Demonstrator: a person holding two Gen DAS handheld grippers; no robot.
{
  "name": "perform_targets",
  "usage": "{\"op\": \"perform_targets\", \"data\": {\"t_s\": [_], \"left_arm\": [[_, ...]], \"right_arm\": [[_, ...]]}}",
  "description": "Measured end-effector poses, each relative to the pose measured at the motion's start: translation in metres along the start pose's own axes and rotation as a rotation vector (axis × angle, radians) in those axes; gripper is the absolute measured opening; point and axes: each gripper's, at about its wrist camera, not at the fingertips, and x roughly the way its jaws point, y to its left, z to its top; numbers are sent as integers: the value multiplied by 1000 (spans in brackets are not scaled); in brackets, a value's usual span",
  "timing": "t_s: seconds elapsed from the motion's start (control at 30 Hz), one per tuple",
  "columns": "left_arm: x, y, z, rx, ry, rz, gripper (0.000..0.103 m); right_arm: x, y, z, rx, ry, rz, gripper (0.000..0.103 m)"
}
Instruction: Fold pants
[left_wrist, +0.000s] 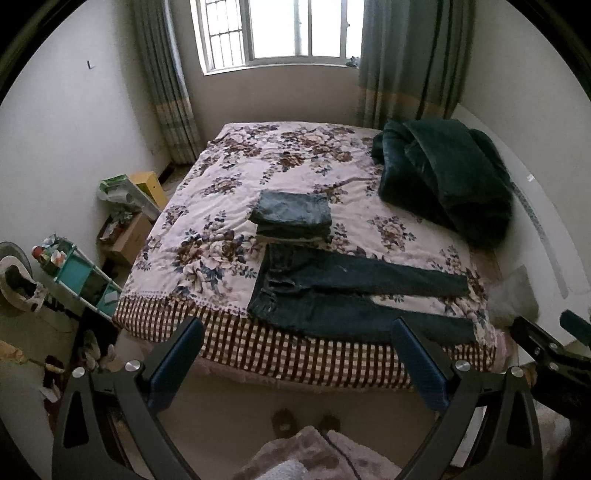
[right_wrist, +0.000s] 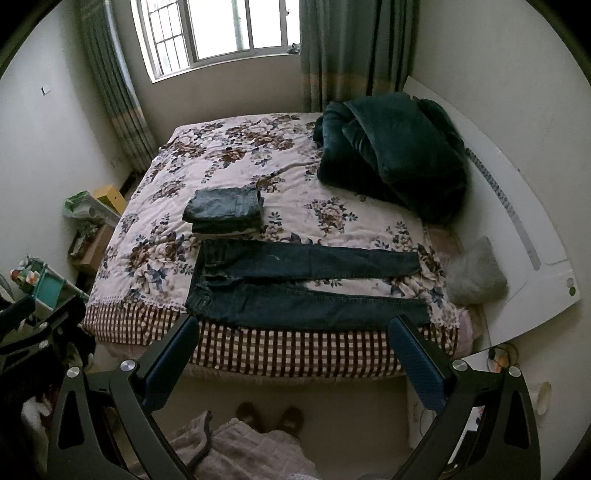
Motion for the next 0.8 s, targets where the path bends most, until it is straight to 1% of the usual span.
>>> {"op": "perform_targets", "data": {"t_s": [0.13,0.23,0.3,0.37,0.5,0.53,0.57,0.63,0.7,0.73,0.8], "left_arm": [[31,-14,5,-9,-13,28,103],[62,-25,7,-6,-25,65,103],[86,-32,10,-3,-19,86,103],[112,-40,10,3,3,85,103],[176,-59,24,32,67,84,103],[188,-64,26,39,79,86,103],[211,-70,33,49,102,79,103],[241,-81,41,67,126,74,103],[282,-92,54,95,154,60,103],[293,-97,58,102,166,57,103],[335,-105,69,117,205,40,103]], "right_arm": [[20,-20,6,42,-22,-2,103],[51,-40,13,77,-36,-19,103],[74,-52,19,96,-37,-40,103],[105,-67,28,119,-27,-54,103],[169,-90,45,151,8,-94,103],[188,-96,50,158,24,-111,103],[209,-100,55,168,39,-121,103],[248,-112,65,184,74,-138,103],[288,-122,74,207,97,-143,103],[310,-127,80,215,112,-153,103],[353,-138,91,240,145,-168,103]]}}
